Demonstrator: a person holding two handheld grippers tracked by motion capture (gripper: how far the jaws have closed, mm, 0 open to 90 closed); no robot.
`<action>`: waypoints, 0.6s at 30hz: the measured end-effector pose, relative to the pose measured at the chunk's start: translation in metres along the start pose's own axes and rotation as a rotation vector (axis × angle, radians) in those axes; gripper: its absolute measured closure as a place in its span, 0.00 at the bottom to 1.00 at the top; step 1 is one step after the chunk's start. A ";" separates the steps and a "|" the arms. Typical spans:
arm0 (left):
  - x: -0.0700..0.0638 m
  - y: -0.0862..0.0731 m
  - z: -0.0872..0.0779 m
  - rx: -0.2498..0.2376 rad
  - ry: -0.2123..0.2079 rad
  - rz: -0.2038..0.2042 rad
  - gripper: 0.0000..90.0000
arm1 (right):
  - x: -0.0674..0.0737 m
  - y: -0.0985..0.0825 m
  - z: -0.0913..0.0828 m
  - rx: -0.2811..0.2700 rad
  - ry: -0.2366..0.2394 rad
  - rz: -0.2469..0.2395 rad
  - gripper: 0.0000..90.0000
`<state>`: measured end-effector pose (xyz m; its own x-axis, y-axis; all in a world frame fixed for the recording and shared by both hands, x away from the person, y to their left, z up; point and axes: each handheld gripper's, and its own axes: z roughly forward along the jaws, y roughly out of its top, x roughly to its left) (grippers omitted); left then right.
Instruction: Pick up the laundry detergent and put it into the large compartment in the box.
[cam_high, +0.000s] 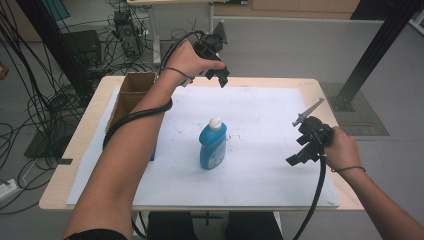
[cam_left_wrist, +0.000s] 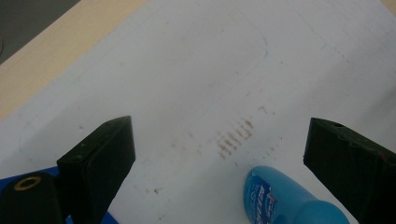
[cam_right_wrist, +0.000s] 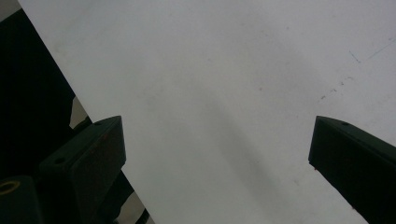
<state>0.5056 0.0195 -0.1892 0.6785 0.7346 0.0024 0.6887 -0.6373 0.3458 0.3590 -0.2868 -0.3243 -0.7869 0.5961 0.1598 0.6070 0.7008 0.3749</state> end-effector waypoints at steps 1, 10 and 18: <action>-0.001 0.000 -0.001 0.005 -0.002 0.010 0.10 | -0.001 0.000 0.000 -0.004 -0.003 -0.006 0.04; -0.003 0.002 0.001 0.006 0.006 0.003 0.10 | -0.005 0.000 0.001 -0.013 -0.002 -0.003 0.04; -0.001 0.000 0.004 0.020 0.007 0.008 0.10 | -0.006 0.002 0.002 -0.019 -0.003 -0.014 0.04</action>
<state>0.5060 0.0177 -0.1934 0.6822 0.7311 0.0119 0.6883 -0.6476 0.3268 0.3652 -0.2879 -0.3259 -0.7946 0.5879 0.1515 0.5940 0.7013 0.3941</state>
